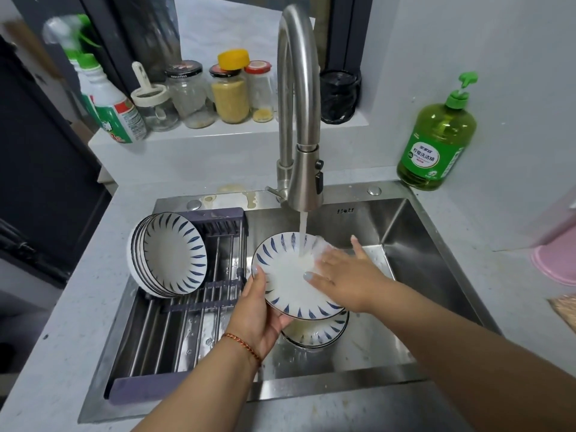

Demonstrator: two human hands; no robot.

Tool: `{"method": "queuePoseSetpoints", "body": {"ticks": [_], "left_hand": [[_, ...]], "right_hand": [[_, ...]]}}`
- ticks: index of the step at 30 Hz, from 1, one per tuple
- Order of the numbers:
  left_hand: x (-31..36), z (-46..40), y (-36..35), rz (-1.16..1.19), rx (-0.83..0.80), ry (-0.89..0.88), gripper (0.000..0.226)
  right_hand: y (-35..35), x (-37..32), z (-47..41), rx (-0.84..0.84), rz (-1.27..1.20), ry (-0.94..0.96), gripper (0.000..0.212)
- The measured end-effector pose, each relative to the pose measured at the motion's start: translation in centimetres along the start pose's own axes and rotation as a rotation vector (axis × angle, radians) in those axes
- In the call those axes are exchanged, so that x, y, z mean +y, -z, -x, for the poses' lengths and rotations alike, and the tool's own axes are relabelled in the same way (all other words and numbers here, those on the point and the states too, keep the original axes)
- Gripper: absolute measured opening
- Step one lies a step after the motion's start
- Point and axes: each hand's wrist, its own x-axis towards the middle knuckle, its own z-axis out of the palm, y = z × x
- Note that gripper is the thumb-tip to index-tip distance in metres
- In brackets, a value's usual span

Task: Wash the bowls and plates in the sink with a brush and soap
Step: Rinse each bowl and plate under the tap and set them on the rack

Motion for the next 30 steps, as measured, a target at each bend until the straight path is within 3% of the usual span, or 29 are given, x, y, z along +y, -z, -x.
{"method": "queuePoseSetpoints", "body": {"ticks": [5, 9, 11, 13, 16, 20, 24, 27, 30], "left_hand": [[0.3, -0.4, 0.2, -0.015, -0.007, -0.003, 0.064], [0.5, -0.8, 0.0, 0.025, 0.008, 0.037, 0.066], [0.5, -0.8, -0.1, 0.043, 0.035, 0.069, 0.067], [0.6, -1.1, -0.2, 0.019, 0.047, 0.074, 0.071], [0.7, -1.4, -0.3, -0.044, 0.004, 0.035, 0.064], [0.3, -1.4, -0.8, -0.071, -0.068, 0.029, 0.055], [0.0, -1.5, -0.5, -0.044, -0.023, 0.060, 0.049], [0.1, -1.9, 0.0, -0.103, 0.064, 0.032, 0.041], [0.4, -2.1, 0.2, -0.159, 0.131, 0.015, 0.035]], "right_hand": [[-0.9, -1.1, 3.5, -0.018, -0.305, 0.132, 0.111], [-1.0, -4.3, 3.8, -0.052, -0.547, 0.236, 0.083], [-1.3, -5.2, 2.5, -0.041, -0.603, 0.259, 0.086], [-1.3, -5.3, 0.8, -0.048, -0.623, 0.277, 0.077], [-1.2, -5.0, -1.3, -0.038, -0.599, 0.277, 0.057], [-0.9, -4.0, -3.1, 0.000, -0.445, 0.211, 0.055], [-1.3, -0.6, -3.7, -0.011, -0.259, 0.029, 0.060], [-2.5, 1.7, -2.8, 0.028, -0.061, -0.001, 0.066], [-3.6, 2.4, -0.7, 0.012, -0.077, 0.022, 0.095]]}}
